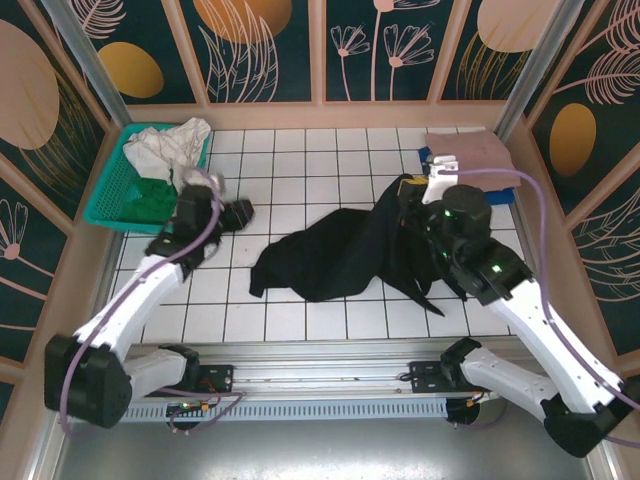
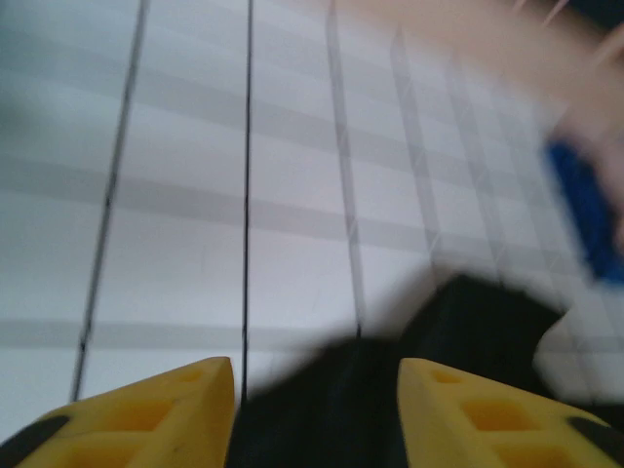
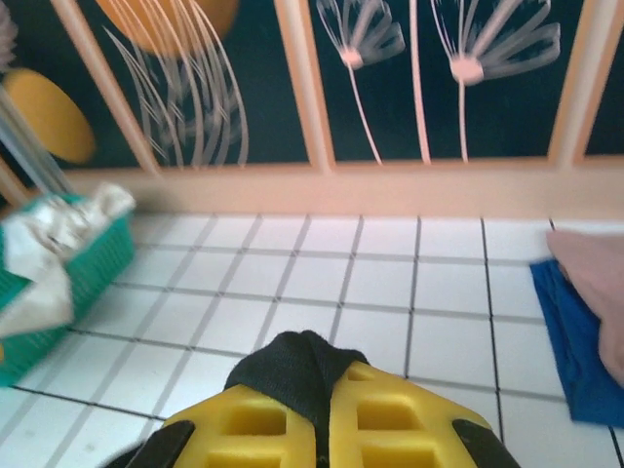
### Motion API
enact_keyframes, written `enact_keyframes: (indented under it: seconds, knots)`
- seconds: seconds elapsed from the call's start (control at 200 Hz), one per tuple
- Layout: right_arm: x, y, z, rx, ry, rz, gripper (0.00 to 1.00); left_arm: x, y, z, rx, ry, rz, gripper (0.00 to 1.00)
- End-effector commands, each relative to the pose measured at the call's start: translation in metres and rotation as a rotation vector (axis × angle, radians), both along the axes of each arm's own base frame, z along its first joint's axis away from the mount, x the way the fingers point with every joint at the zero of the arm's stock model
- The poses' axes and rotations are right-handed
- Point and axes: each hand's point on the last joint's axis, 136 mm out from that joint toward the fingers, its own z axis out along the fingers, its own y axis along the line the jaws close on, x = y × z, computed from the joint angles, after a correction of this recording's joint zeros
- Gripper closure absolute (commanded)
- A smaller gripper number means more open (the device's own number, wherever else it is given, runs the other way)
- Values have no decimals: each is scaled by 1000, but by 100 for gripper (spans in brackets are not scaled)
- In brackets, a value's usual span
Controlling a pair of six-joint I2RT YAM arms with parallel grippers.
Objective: Fold and stack the t-shirts
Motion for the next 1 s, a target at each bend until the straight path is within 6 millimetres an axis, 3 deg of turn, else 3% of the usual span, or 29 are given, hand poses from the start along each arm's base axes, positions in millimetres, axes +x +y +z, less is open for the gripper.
enact_keyframes:
  seconds: [0.0,0.07,0.18,0.36,0.53,0.641,0.661,0.696,0.736,0.776,0.811,0.926,0.991]
  knots:
    - [19,-3,-8,60,23,-50,100,-16,-38,-15,-78,-2,-99,47]
    - [30,18,-16,106,63,8,100,-25,-64,-12,-78,-21,-163,43]
    - [50,57,-31,169,138,114,100,-29,-101,16,-119,-107,-276,37]
    - [75,118,-54,213,238,247,100,-31,-140,34,-168,-188,-413,26]
    - [94,136,-48,231,231,275,100,-31,-181,35,-215,-242,-550,24]
    - [105,150,-45,251,218,371,100,-19,-199,28,-213,-249,-601,24]
    - [105,155,-43,248,214,414,94,-16,-202,24,-205,-241,-602,24]
    - [103,164,-46,225,217,475,75,-9,-207,19,-190,-223,-601,24]
    - [124,139,-55,214,251,401,61,-3,-214,13,-183,-203,-615,25]
    - [135,117,-64,207,294,327,53,0,-218,1,-175,-171,-621,27]
    - [138,99,-68,208,319,288,48,6,-225,4,-181,-169,-624,30]
    - [120,43,-80,232,340,157,29,17,-230,-31,-161,-91,-604,41]
    - [100,18,-91,222,341,84,26,19,-236,-39,-174,-64,-612,50]
